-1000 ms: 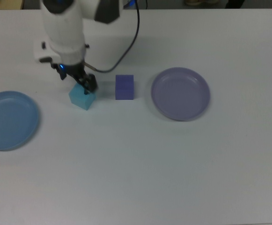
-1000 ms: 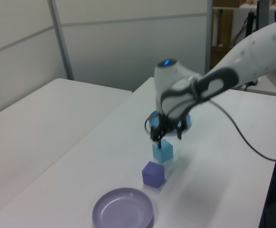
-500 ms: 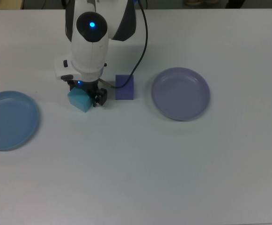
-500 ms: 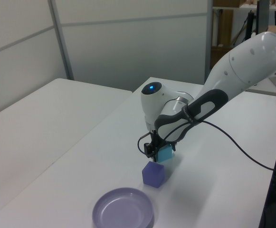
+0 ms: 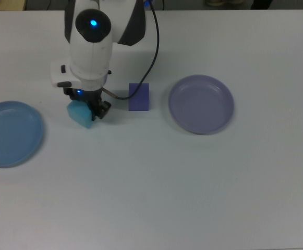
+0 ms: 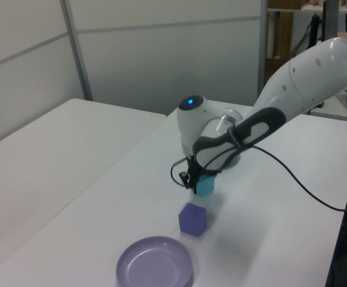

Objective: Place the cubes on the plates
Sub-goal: 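Lift the cyan cube and carry it over the light blue plate, then lower the cyan cube onto the light blue plate and release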

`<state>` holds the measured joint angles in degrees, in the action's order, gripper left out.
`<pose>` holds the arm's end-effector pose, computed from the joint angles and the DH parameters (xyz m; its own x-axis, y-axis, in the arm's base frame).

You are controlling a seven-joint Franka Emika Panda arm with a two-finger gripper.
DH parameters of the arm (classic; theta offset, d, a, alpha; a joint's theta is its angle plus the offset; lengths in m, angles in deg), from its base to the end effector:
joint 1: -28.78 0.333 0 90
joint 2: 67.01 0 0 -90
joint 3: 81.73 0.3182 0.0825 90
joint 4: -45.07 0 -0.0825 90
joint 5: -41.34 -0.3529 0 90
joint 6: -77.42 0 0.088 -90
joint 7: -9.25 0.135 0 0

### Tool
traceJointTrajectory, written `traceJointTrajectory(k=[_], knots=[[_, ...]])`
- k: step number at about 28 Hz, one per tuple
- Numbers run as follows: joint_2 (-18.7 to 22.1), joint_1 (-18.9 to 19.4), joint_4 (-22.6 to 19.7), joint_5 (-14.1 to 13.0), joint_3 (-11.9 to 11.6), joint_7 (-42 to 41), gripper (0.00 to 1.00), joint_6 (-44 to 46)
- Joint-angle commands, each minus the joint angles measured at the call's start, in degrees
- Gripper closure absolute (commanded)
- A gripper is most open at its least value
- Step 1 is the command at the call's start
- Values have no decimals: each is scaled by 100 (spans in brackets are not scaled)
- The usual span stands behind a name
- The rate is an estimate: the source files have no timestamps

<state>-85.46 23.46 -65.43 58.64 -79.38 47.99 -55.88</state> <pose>0.6029 -0.0437 0.3245 0.8544 -0.4875 0.1796 -0.5125 -0.8478 0.1366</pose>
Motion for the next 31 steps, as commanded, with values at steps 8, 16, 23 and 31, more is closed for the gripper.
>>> traceJointTrajectory(k=[8, 16, 23, 31], knots=[[-253, -1040, 1336, 72, -69, -313, 91, 270], [-1020, -1419, 1875, 116, -86, -473, 83, -161], [-1020, -1595, 1875, 54, -113, -473, 55, -452], [-1011, -1560, 1849, 151, -104, -613, 0, -443]])
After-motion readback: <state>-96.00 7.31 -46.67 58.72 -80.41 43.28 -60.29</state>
